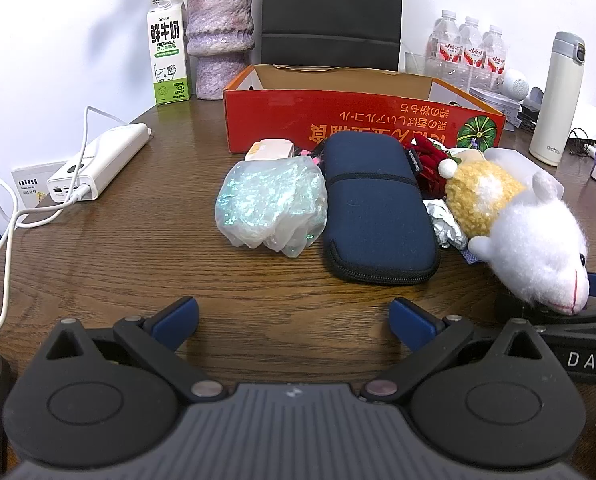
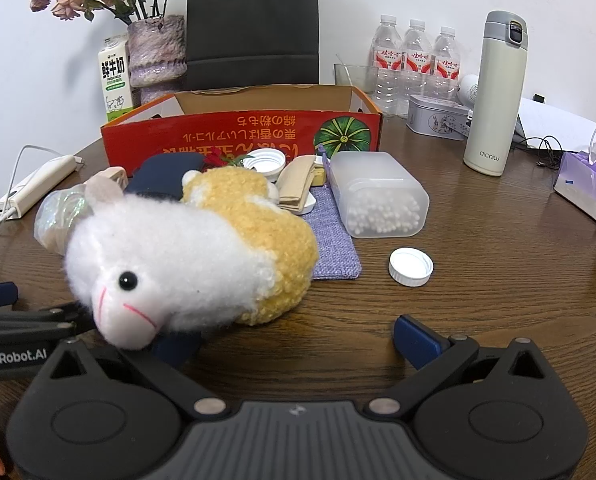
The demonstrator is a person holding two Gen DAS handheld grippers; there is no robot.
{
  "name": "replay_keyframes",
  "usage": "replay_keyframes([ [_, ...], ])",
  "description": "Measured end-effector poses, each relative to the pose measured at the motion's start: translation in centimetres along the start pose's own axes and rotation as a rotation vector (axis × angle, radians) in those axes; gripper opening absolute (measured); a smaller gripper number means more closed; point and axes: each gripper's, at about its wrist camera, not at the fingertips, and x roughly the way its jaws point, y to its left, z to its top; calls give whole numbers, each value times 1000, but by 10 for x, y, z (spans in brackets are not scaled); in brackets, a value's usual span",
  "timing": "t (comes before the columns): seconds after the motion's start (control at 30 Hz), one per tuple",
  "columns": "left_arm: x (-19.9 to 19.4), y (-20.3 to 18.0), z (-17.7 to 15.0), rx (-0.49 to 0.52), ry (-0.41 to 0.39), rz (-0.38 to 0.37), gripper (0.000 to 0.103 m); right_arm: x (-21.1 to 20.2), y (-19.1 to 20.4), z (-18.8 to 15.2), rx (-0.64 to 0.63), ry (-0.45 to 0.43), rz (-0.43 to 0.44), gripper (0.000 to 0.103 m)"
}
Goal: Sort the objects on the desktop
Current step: 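Grasp the clear plastic bag with the left tool while the right tool grasps the plush sheep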
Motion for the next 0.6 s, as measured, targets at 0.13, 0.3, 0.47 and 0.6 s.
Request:
replay_keyframes([
  [0.13, -2, 1, -1, 16, -2, -7, 103, 0, 0, 0, 0, 0, 1, 103],
  [0.3, -15, 1, -8, 29, 7, 1, 103, -5, 0, -3, -33, 1, 37, 103],
  [0.47, -38, 1, -6, 56, -37, 54, 103, -20, -6, -15, -93, -1, 121, 103],
  [0.6, -45, 0, 5, 108, -79, 77, 103, -32, -16, -14, -38, 2, 247, 103],
])
